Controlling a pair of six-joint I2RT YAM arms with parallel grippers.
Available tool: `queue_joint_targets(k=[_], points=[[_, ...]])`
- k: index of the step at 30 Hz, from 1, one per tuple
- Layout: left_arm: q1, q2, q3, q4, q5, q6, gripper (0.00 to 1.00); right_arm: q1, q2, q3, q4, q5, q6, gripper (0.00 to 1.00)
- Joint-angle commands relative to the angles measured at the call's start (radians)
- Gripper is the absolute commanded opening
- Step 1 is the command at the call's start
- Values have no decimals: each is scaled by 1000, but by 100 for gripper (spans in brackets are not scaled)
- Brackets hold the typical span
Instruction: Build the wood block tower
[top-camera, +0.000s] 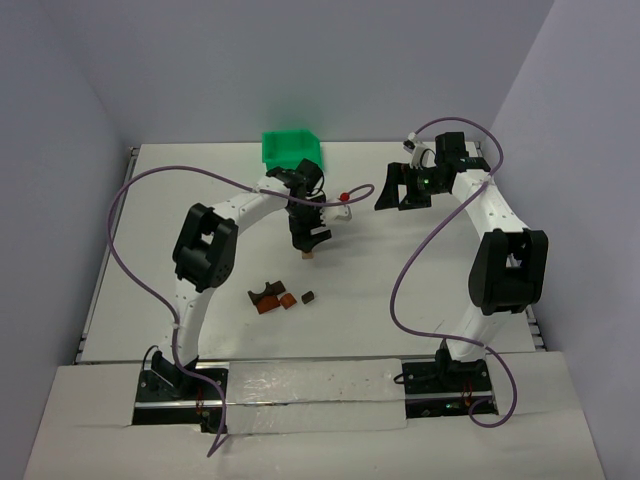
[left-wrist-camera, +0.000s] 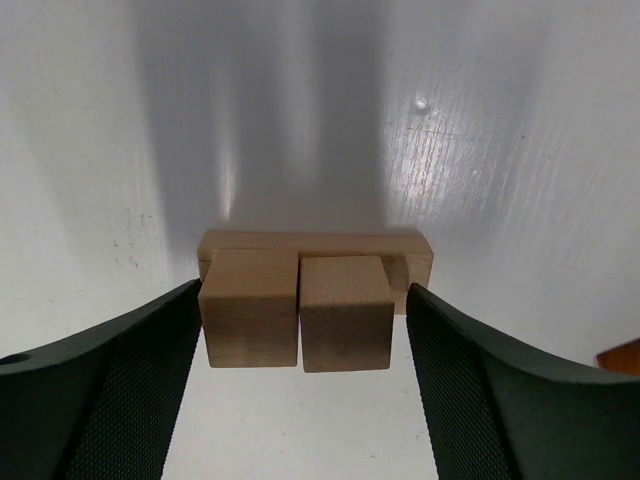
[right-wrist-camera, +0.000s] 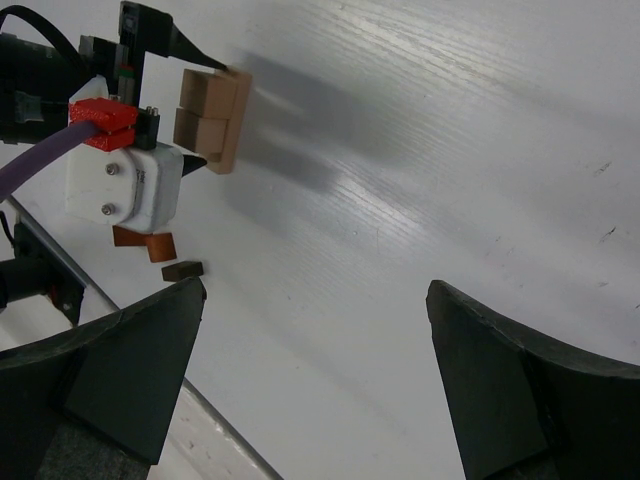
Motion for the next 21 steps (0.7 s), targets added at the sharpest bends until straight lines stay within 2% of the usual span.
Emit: queue_joint_targets(k=[1,10,21], points=[[-5,-63,-13,6,22,13,98,1,-16,38,-9,-13,-3,100],[-14,-107,10,-5,0,10,99,1,-16,38,-10,-17,-4,100],[-39,-204,194,-129,-99,35,99,1,-29,47,-16,-20,-3,100]])
